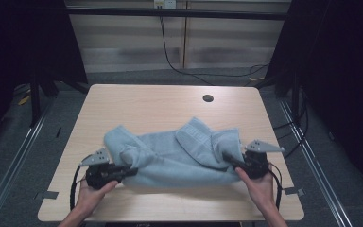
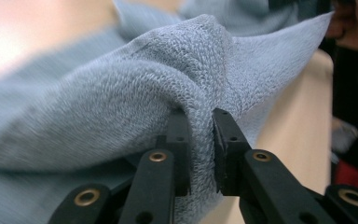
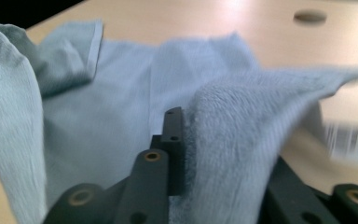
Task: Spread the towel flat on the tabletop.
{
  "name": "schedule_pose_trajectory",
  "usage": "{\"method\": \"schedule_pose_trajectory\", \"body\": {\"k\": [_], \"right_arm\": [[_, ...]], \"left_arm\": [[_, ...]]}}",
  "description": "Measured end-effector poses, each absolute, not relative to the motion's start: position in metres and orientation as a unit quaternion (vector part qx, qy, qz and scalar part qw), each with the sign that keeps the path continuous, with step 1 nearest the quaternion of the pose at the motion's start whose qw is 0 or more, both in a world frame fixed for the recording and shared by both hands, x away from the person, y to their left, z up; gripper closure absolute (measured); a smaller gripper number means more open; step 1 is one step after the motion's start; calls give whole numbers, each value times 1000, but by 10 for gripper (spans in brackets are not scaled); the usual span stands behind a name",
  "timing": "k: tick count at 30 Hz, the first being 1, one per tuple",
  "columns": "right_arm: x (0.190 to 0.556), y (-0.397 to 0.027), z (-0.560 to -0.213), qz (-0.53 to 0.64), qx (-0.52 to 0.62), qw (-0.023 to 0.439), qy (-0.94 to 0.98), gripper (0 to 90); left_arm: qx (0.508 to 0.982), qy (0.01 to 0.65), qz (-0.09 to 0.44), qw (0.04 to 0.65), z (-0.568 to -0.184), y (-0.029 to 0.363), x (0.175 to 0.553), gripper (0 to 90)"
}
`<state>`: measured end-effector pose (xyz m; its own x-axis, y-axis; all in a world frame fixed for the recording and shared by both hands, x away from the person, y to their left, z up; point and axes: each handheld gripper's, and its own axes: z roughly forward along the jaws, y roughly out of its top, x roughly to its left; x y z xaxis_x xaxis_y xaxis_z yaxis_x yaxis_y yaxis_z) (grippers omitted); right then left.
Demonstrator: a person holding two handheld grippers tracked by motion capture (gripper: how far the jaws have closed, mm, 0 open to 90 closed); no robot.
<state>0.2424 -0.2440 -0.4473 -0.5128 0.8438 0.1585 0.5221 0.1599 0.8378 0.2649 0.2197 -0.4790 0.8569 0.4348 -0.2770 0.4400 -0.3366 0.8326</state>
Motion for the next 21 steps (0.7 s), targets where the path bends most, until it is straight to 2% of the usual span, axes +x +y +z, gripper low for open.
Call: {"method": "schedule_pose_trajectory", "body": {"k": [1, 2, 4, 5, 6, 8, 9, 13, 19, 21], "right_arm": [[226, -252, -462, 447, 479, 163, 738, 697], [226, -252, -462, 447, 479, 163, 738, 697], [212, -261, -475, 418, 496, 166, 743, 624], [212, -261, -475, 418, 496, 166, 743, 624], [209, -266, -477, 416, 502, 161, 741, 576], [203, -276, -476, 414, 518, 165, 730, 492], [199, -285, -471, 417, 524, 171, 722, 441], [198, -297, -459, 429, 532, 188, 705, 420], [216, -310, -438, 416, 558, 213, 685, 367], [216, -316, -438, 426, 563, 209, 677, 360]], "left_arm": [[823, 265, -4, 503, -481, 220, 260, 770], [824, 267, -12, 500, -483, 220, 257, 770], [825, 268, -16, 497, -485, 221, 252, 699], [827, 269, -19, 492, -485, 222, 250, 699], [825, 273, -23, 494, -485, 222, 249, 649], [820, 271, -23, 504, -482, 225, 249, 614], [817, 272, -18, 508, -479, 226, 250, 542], [800, 277, 3, 532, -467, 230, 258, 486], [795, 304, 33, 524, -464, 231, 293, 490], [797, 313, 31, 516, -468, 229, 307, 527]]}}
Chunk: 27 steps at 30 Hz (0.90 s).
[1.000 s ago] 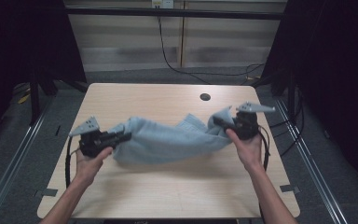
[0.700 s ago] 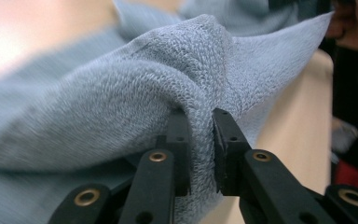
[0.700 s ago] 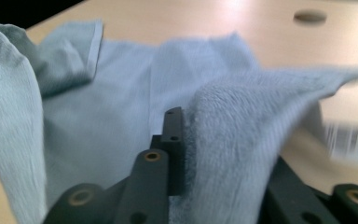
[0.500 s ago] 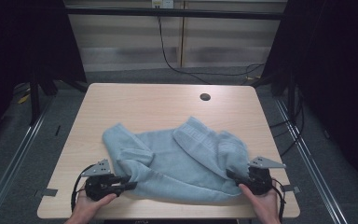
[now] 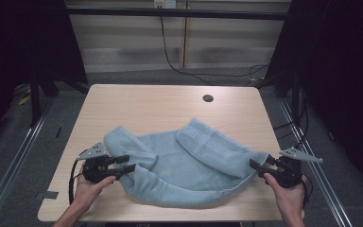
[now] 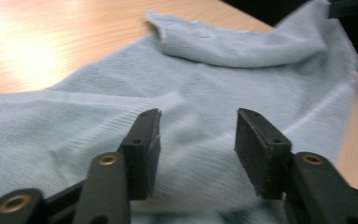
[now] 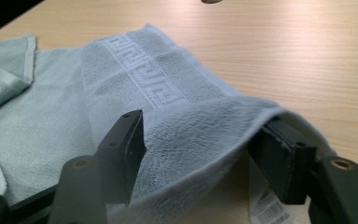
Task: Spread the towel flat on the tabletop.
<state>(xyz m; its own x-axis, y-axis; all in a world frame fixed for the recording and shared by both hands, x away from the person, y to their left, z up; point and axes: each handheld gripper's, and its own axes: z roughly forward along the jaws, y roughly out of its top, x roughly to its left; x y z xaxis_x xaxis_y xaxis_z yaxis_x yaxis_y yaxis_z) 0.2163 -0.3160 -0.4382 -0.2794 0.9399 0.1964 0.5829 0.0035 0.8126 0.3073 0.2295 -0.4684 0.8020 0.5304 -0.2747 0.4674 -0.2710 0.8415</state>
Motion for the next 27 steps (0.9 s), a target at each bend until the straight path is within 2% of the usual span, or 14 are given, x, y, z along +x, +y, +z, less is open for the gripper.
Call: {"method": "schedule_pose_trajectory", "body": {"k": [3, 6, 10, 13, 15, 18, 21, 27], "right_arm": [[211, -321, -441, 423, 566, 215, 675, 357], [209, -326, -437, 414, 574, 236, 666, 344], [210, -331, -428, 437, 567, 239, 656, 336], [226, -319, -435, 450, 545, 203, 678, 327], [243, -304, -443, 453, 527, 178, 696, 327], [272, -277, -455, 439, 498, 148, 733, 327], [295, -249, -463, 428, 470, 128, 761, 330], [328, -201, -481, 413, 436, 100, 793, 341]], "left_arm": [[801, 329, 38, 498, -479, 227, 327, 549], [804, 354, 25, 477, -489, 229, 340, 471], [823, 342, 40, 452, -498, 226, 340, 449], [835, 332, 53, 437, -504, 222, 339, 495], [841, 323, 57, 430, -504, 221, 337, 618], [840, 321, 50, 435, -506, 225, 333, 736], [841, 319, 58, 434, -506, 226, 325, 746], [846, 315, 39, 429, -503, 230, 305, 749]]}}
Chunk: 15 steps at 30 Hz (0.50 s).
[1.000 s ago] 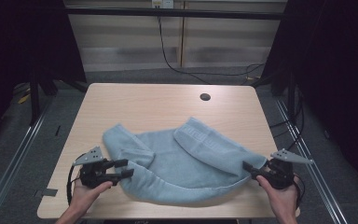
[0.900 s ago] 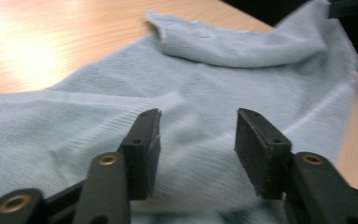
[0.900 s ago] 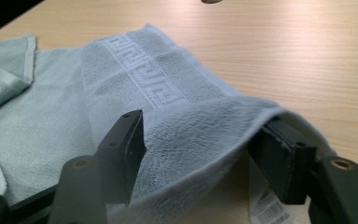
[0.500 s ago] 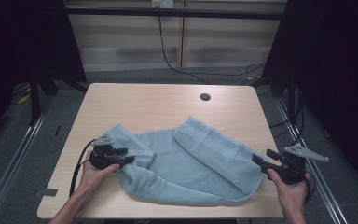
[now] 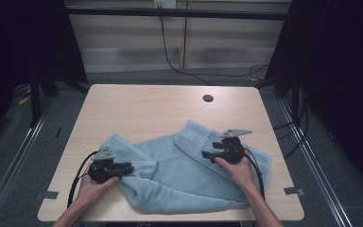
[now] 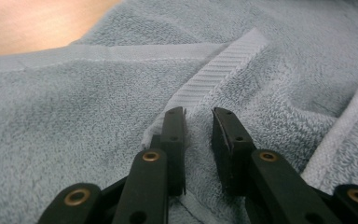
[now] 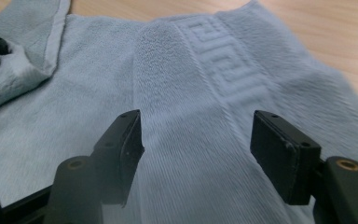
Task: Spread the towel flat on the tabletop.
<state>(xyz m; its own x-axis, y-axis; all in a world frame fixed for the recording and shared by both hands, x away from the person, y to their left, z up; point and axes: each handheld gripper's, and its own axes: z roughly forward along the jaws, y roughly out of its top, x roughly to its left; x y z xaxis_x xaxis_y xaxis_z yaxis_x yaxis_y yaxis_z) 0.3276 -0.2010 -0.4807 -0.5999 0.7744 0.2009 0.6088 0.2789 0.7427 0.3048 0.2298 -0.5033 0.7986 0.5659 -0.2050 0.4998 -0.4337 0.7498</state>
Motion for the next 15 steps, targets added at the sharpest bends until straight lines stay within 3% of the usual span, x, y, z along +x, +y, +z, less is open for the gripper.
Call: {"method": "schedule_pose_trajectory", "body": {"k": [2, 5, 8, 11, 12, 13, 15], "right_arm": [[339, -187, -486, 403, 426, 94, 804, 351], [349, -174, -492, 390, 424, 98, 812, 357], [354, -163, -500, 373, 417, 112, 821, 380], [354, -161, -499, 355, 410, 134, 829, 547], [354, -163, -498, 355, 413, 138, 827, 710], [354, -163, -498, 355, 413, 138, 827, 710], [356, -165, -497, 362, 415, 139, 823, 795]], "left_arm": [[851, 311, 24, 422, -499, 231, 301, 733], [832, 302, 27, 464, -491, 234, 301, 685], [828, 309, 52, 464, -490, 230, 312, 652], [839, 320, 55, 437, -504, 222, 325, 629], [842, 314, 57, 435, -507, 221, 326, 641], [843, 315, 57, 433, -506, 220, 326, 641], [847, 316, 57, 424, -505, 220, 323, 659]]}}
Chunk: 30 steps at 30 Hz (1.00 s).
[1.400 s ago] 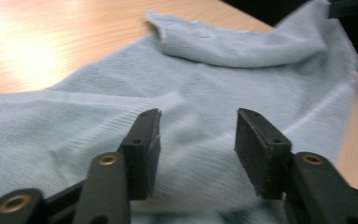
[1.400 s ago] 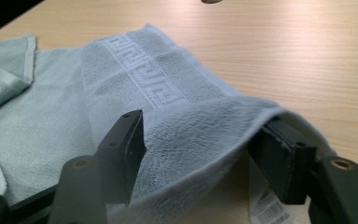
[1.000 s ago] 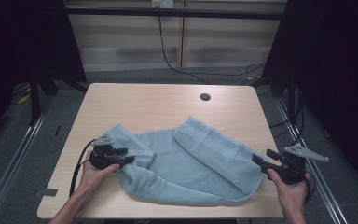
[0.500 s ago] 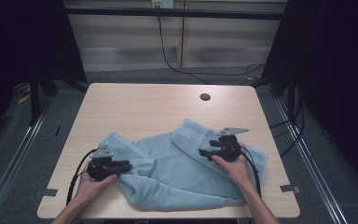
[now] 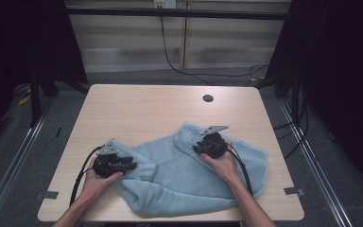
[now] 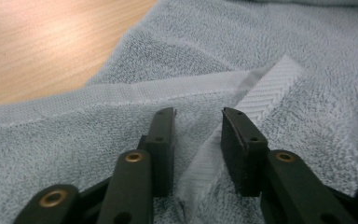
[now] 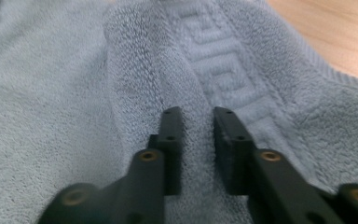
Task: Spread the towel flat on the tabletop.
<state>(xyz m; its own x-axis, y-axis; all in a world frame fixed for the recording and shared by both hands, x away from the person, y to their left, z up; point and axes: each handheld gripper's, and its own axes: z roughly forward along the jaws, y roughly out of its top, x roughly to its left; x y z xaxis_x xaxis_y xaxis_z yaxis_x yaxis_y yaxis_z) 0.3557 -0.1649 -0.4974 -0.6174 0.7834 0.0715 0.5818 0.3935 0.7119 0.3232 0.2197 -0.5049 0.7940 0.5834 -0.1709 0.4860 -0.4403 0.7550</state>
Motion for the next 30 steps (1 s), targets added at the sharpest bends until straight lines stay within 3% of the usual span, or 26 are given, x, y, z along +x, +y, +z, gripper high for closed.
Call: {"method": "schedule_pose_trajectory", "body": {"k": [3, 11, 20, 21, 25, 30], "right_arm": [[361, -172, -490, 386, 429, 134, 806, 818], [388, -201, -440, 435, 449, 173, 761, 846], [421, -189, -421, 454, 456, 190, 741, 832], [423, -188, -422, 454, 457, 187, 742, 814], [422, -195, -422, 453, 468, 194, 733, 581], [407, -212, -416, 450, 467, 194, 736, 513]], "left_arm": [[849, 316, 51, 421, -504, 225, 318, 679], [844, 329, 16, 423, -502, 250, 293, 697], [845, 323, 1, 427, -501, 255, 281, 698], [844, 324, -2, 426, -500, 256, 280, 698], [846, 321, -6, 425, -500, 256, 274, 692], [848, 318, -3, 424, -497, 257, 266, 647]]}}
